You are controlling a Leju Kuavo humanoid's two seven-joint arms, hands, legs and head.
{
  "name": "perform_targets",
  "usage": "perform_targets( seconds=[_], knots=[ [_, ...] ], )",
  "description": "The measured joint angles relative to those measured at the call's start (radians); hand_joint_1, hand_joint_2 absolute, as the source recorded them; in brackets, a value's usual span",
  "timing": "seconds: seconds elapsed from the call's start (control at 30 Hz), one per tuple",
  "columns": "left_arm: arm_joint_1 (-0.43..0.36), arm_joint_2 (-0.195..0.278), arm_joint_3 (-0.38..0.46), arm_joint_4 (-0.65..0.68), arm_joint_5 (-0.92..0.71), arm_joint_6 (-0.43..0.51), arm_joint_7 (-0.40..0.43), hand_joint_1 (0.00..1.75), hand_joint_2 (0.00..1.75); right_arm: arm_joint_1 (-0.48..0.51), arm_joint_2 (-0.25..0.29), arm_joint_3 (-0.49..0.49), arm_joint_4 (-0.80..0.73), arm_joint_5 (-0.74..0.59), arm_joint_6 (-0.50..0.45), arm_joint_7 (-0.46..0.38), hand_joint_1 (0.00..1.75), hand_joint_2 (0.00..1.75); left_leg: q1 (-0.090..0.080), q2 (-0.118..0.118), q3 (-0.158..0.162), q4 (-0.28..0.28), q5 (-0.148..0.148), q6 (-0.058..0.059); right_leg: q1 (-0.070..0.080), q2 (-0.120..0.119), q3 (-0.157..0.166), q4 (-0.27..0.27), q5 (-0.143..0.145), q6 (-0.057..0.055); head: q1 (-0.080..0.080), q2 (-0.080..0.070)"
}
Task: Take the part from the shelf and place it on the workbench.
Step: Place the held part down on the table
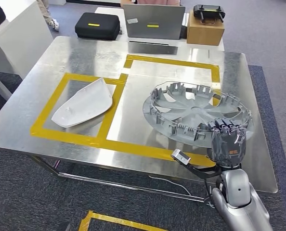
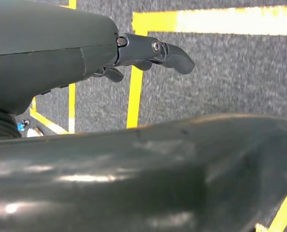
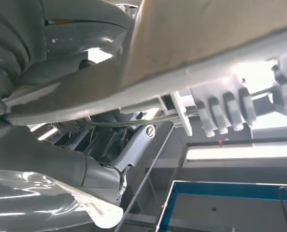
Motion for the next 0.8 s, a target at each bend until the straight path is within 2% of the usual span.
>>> perform_targets(
  seconds=[0.13,0.6,0.73,0.8],
  knots=[
    [0.0,-0.001,0.0,0.0,0.0,0.0,-0.002,0.0,0.0,0.001,0.0,0.002,0.001,0.0,0.0,-0.01,1.75,1.75,-0.001,0.0,-0.001,0.0,0.001,0.003,-0.001,0.0,0.0,-0.002,0.002,0.005,0.0,0.0],
    [0.001,-0.001,0.001,0.0,0.0,0.003,-0.002,0.0,0.0,0.003,0.007,0.0,0.012,-0.022,0.0,-0.06,1.75,1.75,0.0,0.0,-0.001,0.002,0.003,0.005,0.0,0.0,-0.001,-0.002,0.004,0.006,0.0,0.0],
    [0.0,0.001,0.001,0.0,-0.003,0.003,-0.002,0.0,0.0,0.004,0.013,-0.006,0.012,-0.028,0.0,-0.08,1.75,1.75,-0.003,0.0,-0.003,0.006,0.001,0.015,-0.004,0.001,-0.001,-0.005,0.008,0.013,-0.001,0.0],
    [0.0,0.0,0.001,0.0,-0.003,0.003,-0.002,0.0,0.0,0.005,0.017,-0.01,0.012,-0.034,0.0,-0.092,1.75,1.75,0.001,0.002,0.003,-0.01,0.01,0.023,-0.003,-0.001,-0.002,-0.007,0.007,0.019,0.0,0.0]
  ],
)
